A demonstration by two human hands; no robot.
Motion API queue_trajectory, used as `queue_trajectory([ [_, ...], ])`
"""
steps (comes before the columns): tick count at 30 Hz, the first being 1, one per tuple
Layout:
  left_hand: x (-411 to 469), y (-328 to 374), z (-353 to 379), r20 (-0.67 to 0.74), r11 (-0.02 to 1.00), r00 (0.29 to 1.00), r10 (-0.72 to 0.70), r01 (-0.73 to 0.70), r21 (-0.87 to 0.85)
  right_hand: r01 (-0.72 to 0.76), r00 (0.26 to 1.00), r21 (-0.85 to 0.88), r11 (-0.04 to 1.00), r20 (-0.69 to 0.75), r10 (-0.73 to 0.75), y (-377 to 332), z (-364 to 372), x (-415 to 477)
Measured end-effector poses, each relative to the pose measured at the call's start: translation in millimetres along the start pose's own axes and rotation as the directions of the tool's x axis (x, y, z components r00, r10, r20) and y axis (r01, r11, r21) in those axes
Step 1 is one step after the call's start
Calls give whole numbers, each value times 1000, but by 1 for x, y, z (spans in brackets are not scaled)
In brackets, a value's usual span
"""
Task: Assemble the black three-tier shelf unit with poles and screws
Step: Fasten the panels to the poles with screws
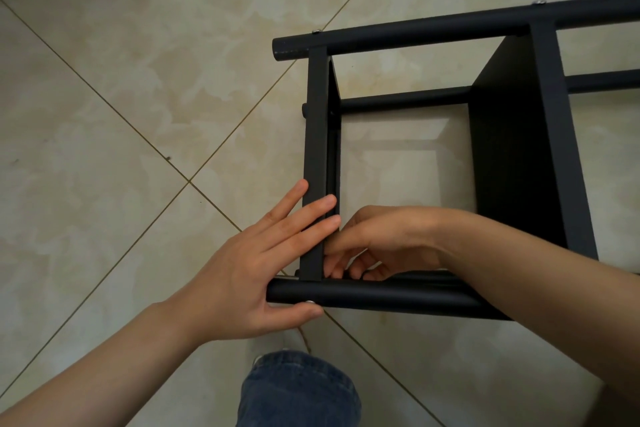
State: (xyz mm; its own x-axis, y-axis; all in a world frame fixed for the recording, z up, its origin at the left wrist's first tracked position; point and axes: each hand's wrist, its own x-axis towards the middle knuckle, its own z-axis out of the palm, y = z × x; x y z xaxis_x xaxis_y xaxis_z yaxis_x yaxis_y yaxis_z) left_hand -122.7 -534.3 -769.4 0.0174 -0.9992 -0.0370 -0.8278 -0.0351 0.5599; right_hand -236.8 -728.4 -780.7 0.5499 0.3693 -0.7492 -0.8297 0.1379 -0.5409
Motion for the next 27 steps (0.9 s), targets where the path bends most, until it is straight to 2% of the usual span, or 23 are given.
queue_trajectory([
  [2,0,0,0,-3,1000,1000,2,-2,-3,26,999,8,1000,27,-26,0,2,1],
  [8,0,0,1,-7,1000,1000,-1,1,-10,43,999,-67,997,-19,-44,-1,6,6],
  [15,0,0,1,-11,1000,1000,7,-7,-5,88,995,-40,995,40,-86,0,3,3],
  [19,0,-1,1,-6,1000,1000,9,-9,7,62,998,-71,996,4,-62,0,4,4],
  [24,0,-1,2,-10,1000,1000,12,-12,6,69,997,6,998,46,-70,1,2,3],
  [27,0,-1,2,-16,1000,1000,14,-14,-1,63,998,-23,998,32,-62,1,4,6],
])
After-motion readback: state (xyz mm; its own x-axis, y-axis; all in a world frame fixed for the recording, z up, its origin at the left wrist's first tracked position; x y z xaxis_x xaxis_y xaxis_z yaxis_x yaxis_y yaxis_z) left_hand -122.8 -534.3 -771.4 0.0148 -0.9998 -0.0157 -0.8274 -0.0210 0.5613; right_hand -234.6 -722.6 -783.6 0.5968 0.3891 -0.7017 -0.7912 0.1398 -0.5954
